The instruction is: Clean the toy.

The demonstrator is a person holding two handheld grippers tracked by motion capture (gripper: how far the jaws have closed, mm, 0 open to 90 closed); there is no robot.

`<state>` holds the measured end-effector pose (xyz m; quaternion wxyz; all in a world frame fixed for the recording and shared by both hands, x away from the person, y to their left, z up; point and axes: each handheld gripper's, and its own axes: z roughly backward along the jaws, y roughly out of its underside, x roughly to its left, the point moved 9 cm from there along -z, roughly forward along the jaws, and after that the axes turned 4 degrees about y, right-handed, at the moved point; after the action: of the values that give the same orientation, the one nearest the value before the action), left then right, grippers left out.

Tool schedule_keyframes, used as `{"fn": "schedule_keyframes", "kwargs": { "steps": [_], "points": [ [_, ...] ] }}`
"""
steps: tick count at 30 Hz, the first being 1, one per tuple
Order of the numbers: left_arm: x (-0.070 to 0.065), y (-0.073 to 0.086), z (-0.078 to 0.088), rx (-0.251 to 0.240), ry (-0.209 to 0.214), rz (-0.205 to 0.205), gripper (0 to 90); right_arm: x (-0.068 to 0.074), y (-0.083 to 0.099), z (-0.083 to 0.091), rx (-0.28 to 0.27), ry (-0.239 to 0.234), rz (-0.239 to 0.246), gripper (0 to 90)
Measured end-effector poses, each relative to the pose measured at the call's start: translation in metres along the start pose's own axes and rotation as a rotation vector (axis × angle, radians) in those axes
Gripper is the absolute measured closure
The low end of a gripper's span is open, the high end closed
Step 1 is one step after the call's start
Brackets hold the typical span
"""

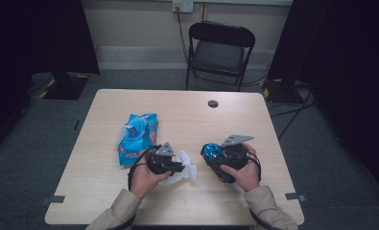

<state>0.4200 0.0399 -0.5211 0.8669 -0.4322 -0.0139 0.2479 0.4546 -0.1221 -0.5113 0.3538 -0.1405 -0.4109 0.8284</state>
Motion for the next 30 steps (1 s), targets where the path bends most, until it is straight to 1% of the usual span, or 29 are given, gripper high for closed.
{"fn": "schedule_keyframes", "kwargs": {
  "steps": [1, 2, 4, 5, 7, 8, 9, 10, 11, 12, 13, 14, 15, 16, 18, 19, 20, 21, 22, 23, 25, 26, 27, 28, 29, 30],
  "points": [
    [0.001, -0.005, 0.003, -0.009, -0.004, -0.003, 83.5, 0.001, -0.001, 0.001, -0.007, -0.01, 0.001, 25.0],
    [0.003, -0.008, 0.006, -0.017, -0.005, -0.001, 83.7, 0.002, -0.002, 0.003, -0.017, -0.022, -0.01, 25.0],
    [0.008, -0.022, 0.014, -0.051, -0.013, 0.014, 84.0, 0.004, -0.003, 0.005, -0.018, -0.027, 0.002, 25.0],
    [0.01, -0.026, 0.017, -0.059, -0.018, 0.017, 84.2, 0.006, -0.004, 0.006, -0.027, -0.031, 0.004, 25.0],
    [0.016, -0.038, 0.022, -0.084, -0.031, 0.029, 84.2, 0.007, -0.004, 0.007, -0.029, -0.036, 0.002, 25.0],
    [0.019, -0.042, 0.024, -0.091, -0.038, 0.034, 84.2, 0.008, -0.005, 0.008, -0.044, -0.035, -0.007, 25.0],
    [0.022, -0.049, 0.026, -0.103, -0.049, 0.04, 84.3, 0.008, -0.006, 0.009, -0.045, -0.04, -0.008, 25.0],
    [0.026, -0.06, 0.026, -0.128, -0.048, 0.058, 84.4, 0.011, -0.007, 0.011, -0.053, -0.053, -0.009, 25.0],
    [0.026, -0.06, 0.026, -0.128, -0.048, 0.058, 84.4, 0.013, -0.007, 0.012, -0.049, -0.06, -0.003, 25.0],
    [0.028, -0.065, 0.026, -0.13, -0.054, 0.058, 84.4, 0.013, -0.007, 0.012, -0.049, -0.06, -0.003, 25.0],
    [0.029, -0.071, 0.025, -0.143, -0.048, 0.064, 84.5, 0.015, -0.008, 0.012, -0.053, -0.057, -0.002, 25.0],
    [0.031, -0.083, 0.022, -0.17, -0.03, 0.087, 84.7, 0.02, -0.009, 0.012, -0.053, -0.07, 0.012, 25.0],
    [0.031, -0.083, 0.022, -0.17, -0.03, 0.087, 84.7, 0.02, -0.009, 0.012, -0.053, -0.07, 0.012, 25.0],
    [0.031, -0.09, 0.02, -0.177, -0.032, 0.088, 84.7, 0.022, -0.01, 0.012, -0.058, -0.07, 0.016, 25.0],
    [0.03, -0.1, 0.017, -0.195, -0.017, 0.096, 84.8, 0.026, -0.013, 0.013, -0.063, -0.076, 0.03, 25.0],
    [0.028, -0.106, 0.012, -0.189, -0.017, 0.093, 84.8, 0.031, -0.014, 0.012, -0.069, -0.089, 0.038, 25.0],
    [0.028, -0.106, 0.012, -0.189, -0.017, 0.093, 84.8, 0.031, -0.014, 0.012, -0.069, -0.089, 0.038, 25.0],
    [0.024, -0.11, 0.004, -0.17, -0.013, 0.088, 84.8, 0.036, -0.016, 0.012, -0.065, -0.106, 0.055, 25.0],
    [0.021, -0.111, -0.001, -0.159, 0.003, 0.09, 84.8, 0.037, -0.016, 0.011, -0.07, -0.102, 0.055, 25.0],
    [0.021, -0.111, -0.001, -0.159, 0.003, 0.09, 84.8, 0.037, -0.016, 0.011, -0.07, -0.102, 0.055, 25.0],
    [0.015, -0.11, -0.009, -0.151, 0.036, 0.096, 84.9, 0.038, -0.018, 0.011, -0.073, -0.101, 0.056, 25.0],
    [0.013, -0.109, -0.012, -0.143, 0.046, 0.099, 85.0, 0.037, -0.018, 0.012, -0.077, -0.095, 0.055, 25.0],
    [0.011, -0.107, -0.015, -0.144, 0.055, 0.102, 85.1, 0.034, -0.018, 0.014, -0.083, -0.095, 0.041, 25.0],
    [0.011, -0.107, -0.015, -0.144, 0.055, 0.102, 85.2, 0.034, -0.018, 0.014, -0.083, -0.095, 0.041, 25.0],
    [0.01, -0.105, -0.015, -0.158, 0.072, 0.115, 85.3, 0.03, -0.017, 0.015, -0.081, -0.082, 0.044, 25.0],
    [0.01, -0.105, -0.015, -0.158, 0.072, 0.115, 85.4, 0.03, -0.017, 0.015, -0.081, -0.082, 0.044, 25.0]
  ]
}}
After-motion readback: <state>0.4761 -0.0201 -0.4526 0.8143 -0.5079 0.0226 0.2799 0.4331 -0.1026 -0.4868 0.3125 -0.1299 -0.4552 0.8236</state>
